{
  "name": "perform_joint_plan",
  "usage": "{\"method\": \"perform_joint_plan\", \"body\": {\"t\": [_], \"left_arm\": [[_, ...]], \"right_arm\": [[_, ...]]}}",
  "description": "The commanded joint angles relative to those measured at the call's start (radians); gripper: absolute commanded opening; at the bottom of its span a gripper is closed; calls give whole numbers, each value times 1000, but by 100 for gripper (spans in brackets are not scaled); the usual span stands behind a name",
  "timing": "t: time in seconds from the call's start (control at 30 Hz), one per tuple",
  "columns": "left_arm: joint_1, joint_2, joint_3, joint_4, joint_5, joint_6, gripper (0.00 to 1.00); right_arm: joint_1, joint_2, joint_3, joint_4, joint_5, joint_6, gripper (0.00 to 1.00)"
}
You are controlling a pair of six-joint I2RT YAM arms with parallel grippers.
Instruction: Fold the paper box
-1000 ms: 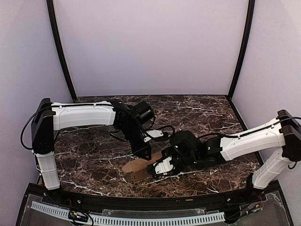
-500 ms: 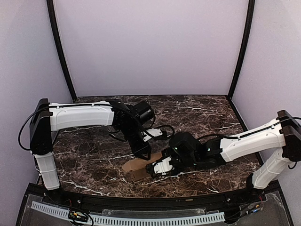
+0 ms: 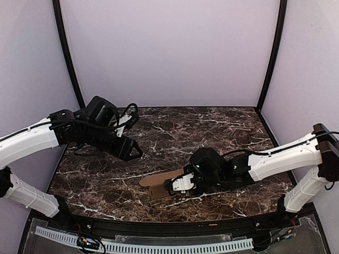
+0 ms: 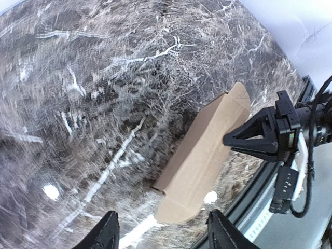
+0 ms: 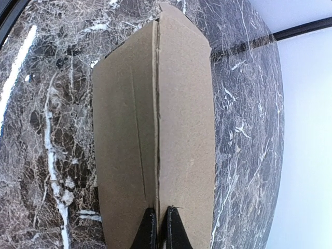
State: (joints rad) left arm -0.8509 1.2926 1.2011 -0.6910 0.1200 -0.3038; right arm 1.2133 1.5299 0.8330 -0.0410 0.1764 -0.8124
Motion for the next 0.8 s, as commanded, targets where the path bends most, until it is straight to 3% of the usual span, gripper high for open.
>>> {"method": "perform_joint_plan", "body": {"t": [0.0, 0.3, 0.63, 0.77], "left_arm": [[-1, -97, -191, 129, 63, -265, 58], [10, -265, -536, 505, 163, -704, 57], [23, -175, -517, 561, 174, -707, 57], [39, -163, -498, 525, 171, -657, 56]], "right_arm": [[18, 28, 19, -79, 36, 76, 0], [38, 61, 32, -82, 60, 112, 0], [49, 73, 48, -70, 74, 117, 0], [50, 70, 57, -66, 90, 110, 13]]}}
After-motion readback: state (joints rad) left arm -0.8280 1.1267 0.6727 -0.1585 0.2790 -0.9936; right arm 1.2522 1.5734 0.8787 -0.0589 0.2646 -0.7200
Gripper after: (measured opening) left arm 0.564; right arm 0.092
